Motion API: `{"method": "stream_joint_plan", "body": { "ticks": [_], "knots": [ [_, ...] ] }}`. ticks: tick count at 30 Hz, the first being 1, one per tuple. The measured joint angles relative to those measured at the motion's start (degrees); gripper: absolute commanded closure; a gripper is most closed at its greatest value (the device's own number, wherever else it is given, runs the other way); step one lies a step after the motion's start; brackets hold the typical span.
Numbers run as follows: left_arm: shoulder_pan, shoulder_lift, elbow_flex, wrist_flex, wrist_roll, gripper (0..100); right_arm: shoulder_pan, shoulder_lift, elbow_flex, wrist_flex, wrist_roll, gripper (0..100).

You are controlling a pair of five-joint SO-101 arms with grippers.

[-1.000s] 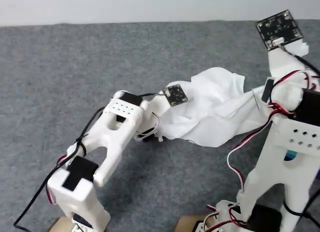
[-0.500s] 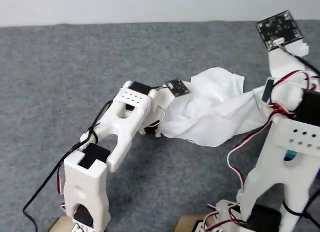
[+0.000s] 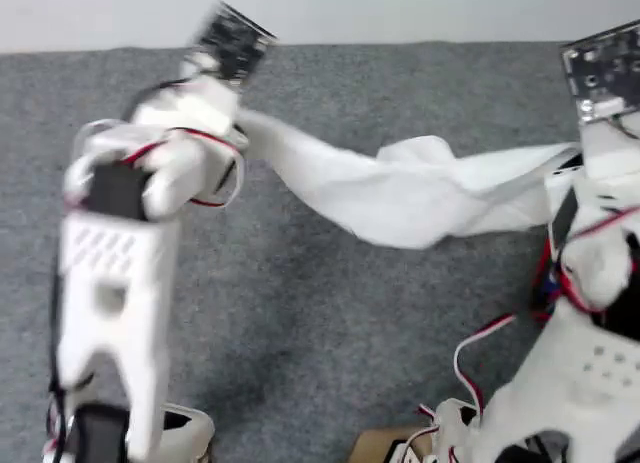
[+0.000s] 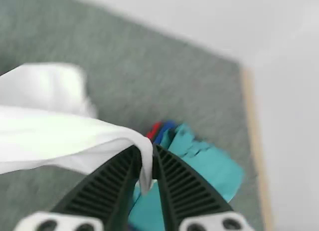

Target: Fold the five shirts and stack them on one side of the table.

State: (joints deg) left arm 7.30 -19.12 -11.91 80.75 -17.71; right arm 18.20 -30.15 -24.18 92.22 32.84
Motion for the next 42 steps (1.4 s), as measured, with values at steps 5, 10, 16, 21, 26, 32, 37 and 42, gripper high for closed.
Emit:
{"method": "stream_joint_plan", "body": {
  "ticks": [5,10,16,21,26,32,37,42],
  "knots": [
    [-1.2,-7.5,-7.4,0.1,0.0,100,0.0,-4.2,0.0,-6.5,0.0,98.8],
    [-3.4,-12.2,-13.1,0.1,0.0,100,0.0,-8.7,-0.1,-15.4,0.0,98.8],
    [-3.9,-17.0,-14.2,2.4,-7.3,100,0.0,-13.0,-0.1,-25.8,0.0,98.8],
    [-4.0,-20.9,-14.2,7.6,-12.9,100,0.0,-16.8,-0.1,-33.7,4.5,98.8],
    [-4.0,-26.5,-14.2,8.2,-16.4,100,0.0,-20.7,-0.2,-37.4,9.2,98.8],
    [-4.2,-34.7,-14.9,8.2,-21.0,100,0.0,-26.3,-0.2,-37.6,14.5,98.8],
    [-5.9,-40.9,-15.0,8.3,-24.0,100,0.0,-30.4,-1.6,-37.6,17.3,98.8],
    [-12.0,-41.7,-15.0,8.4,-24.8,100,0.0,-30.7,-1.9,-37.6,18.6,98.8]
  ]
}}
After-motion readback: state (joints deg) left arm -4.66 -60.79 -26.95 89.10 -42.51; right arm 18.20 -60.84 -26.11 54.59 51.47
